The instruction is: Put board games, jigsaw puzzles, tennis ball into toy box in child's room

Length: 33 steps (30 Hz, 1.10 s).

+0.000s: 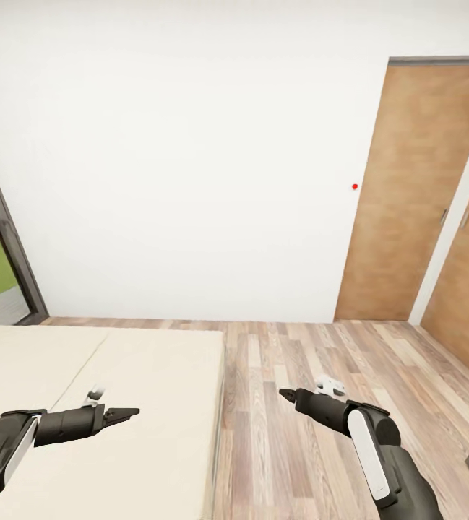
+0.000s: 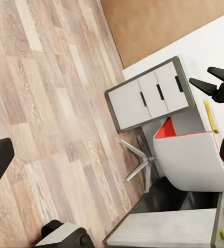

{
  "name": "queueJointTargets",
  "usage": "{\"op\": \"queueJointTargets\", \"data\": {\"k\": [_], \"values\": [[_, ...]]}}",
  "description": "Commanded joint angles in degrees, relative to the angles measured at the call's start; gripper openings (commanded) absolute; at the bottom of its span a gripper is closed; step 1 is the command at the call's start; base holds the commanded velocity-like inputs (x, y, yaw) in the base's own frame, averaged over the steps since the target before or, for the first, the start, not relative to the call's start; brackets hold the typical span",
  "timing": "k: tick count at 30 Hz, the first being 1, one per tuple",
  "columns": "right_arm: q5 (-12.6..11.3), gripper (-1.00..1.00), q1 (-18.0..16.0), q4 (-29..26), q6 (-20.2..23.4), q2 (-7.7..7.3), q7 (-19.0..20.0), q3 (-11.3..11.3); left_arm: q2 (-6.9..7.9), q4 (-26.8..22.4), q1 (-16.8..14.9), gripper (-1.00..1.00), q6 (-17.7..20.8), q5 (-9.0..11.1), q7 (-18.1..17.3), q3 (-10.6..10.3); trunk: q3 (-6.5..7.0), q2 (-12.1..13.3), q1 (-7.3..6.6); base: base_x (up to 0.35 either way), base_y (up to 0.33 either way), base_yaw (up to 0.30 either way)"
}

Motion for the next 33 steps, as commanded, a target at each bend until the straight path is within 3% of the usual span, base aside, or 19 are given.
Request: {"op": "queueJointTargets", "data": {"k": [1,33], "values": [[0.5,1.0,0.0,0.0,0.3,0.07,0.6,-0.2,0.02,0.0,0.0,1.0,0.6,0.2,-0.1,0.0,-0.03,-0.1,0.01,-0.097,0.129,-0.052],[0.5,1.0,0.0,0.1,0.3,0.09,0.6,-0.2,0.02,0.0,0.0,1.0,0.6,0.2,-0.1,0.0,-0.03,-0.1,0.01,-0.042,0.173,-0.005]]}}
